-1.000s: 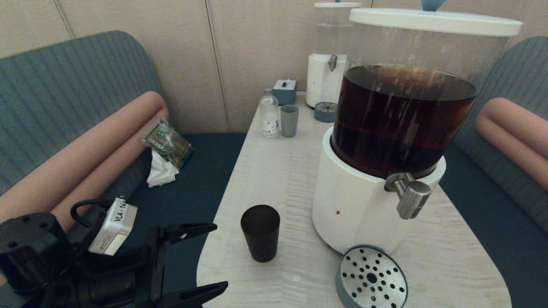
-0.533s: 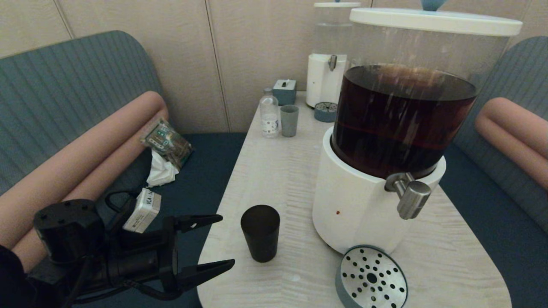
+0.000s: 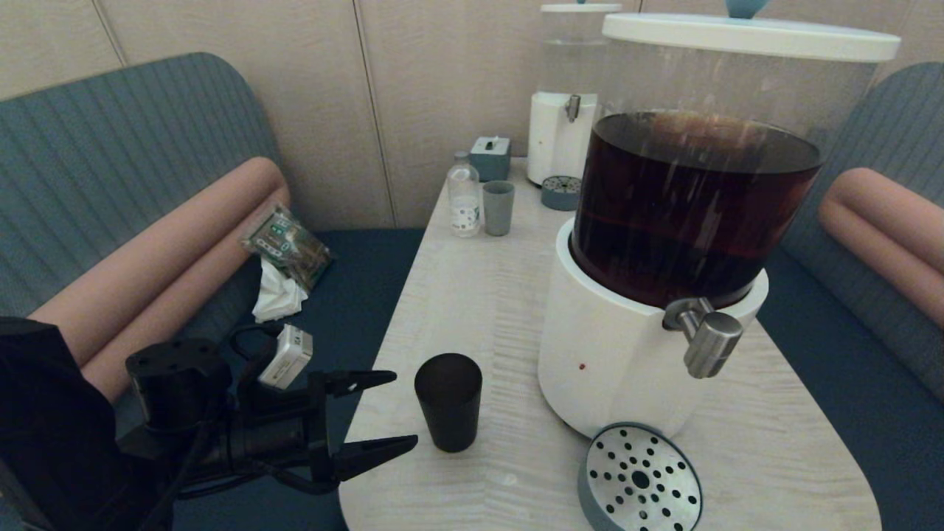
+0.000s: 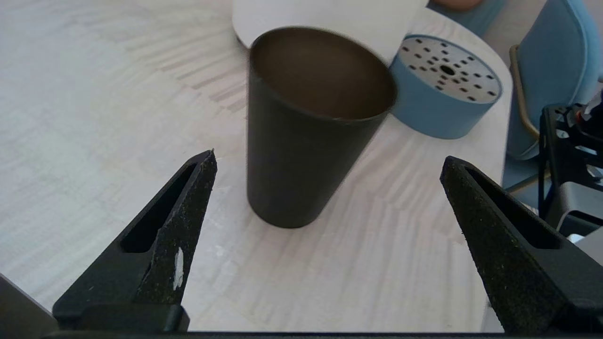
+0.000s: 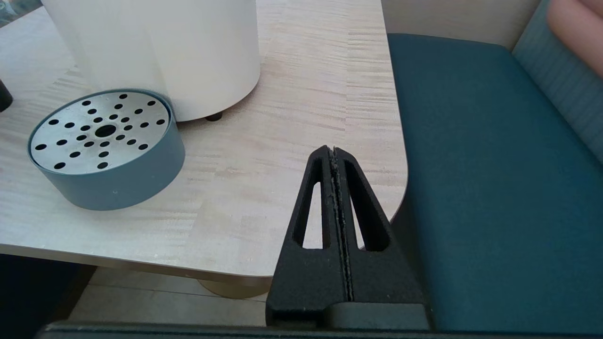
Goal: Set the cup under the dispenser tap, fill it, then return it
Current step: Pick up the cup
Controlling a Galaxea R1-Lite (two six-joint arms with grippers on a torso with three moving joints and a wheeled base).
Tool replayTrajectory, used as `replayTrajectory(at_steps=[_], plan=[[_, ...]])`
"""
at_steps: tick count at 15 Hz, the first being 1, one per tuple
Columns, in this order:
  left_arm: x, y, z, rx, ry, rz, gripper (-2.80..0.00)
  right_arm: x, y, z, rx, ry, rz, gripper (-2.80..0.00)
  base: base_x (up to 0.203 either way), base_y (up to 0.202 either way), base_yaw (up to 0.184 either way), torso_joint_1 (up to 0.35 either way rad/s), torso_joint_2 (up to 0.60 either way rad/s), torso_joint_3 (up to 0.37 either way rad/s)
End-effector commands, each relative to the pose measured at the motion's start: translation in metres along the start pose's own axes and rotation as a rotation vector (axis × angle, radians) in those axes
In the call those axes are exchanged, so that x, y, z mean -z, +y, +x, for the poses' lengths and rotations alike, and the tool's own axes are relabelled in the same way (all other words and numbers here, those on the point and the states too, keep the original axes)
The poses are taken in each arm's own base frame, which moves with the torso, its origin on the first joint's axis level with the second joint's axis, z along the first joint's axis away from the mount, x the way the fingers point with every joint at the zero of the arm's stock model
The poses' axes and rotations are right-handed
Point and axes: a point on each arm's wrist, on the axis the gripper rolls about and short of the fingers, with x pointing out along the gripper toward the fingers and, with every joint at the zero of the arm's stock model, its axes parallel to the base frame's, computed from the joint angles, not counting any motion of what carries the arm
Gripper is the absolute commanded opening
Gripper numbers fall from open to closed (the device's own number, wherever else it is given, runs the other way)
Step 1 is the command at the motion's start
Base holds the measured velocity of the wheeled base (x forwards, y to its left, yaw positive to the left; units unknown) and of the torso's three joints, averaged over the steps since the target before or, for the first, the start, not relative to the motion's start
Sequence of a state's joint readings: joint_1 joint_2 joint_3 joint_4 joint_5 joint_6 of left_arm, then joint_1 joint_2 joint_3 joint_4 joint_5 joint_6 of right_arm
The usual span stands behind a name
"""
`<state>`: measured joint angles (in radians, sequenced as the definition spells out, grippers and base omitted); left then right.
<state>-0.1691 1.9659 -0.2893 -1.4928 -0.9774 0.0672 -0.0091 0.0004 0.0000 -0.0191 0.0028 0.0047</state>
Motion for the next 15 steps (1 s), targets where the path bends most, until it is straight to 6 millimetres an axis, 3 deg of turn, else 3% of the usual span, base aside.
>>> replayTrajectory(at_steps=[1, 15], plan=[[0.006, 0.005, 0.004, 0.007, 0.008, -0.011, 0.00, 0.002, 0.000, 0.000, 0.000, 0.004, 0.000, -2.80, 0.000, 0.000, 0.000, 0.000, 0.00, 0.000], [0.020, 0.020, 0.035, 0.064, 0.021, -0.017, 0.00, 0.002, 0.000, 0.000, 0.000, 0.004, 0.000, -2.80, 0.000, 0.000, 0.000, 0.000, 0.00, 0.000]])
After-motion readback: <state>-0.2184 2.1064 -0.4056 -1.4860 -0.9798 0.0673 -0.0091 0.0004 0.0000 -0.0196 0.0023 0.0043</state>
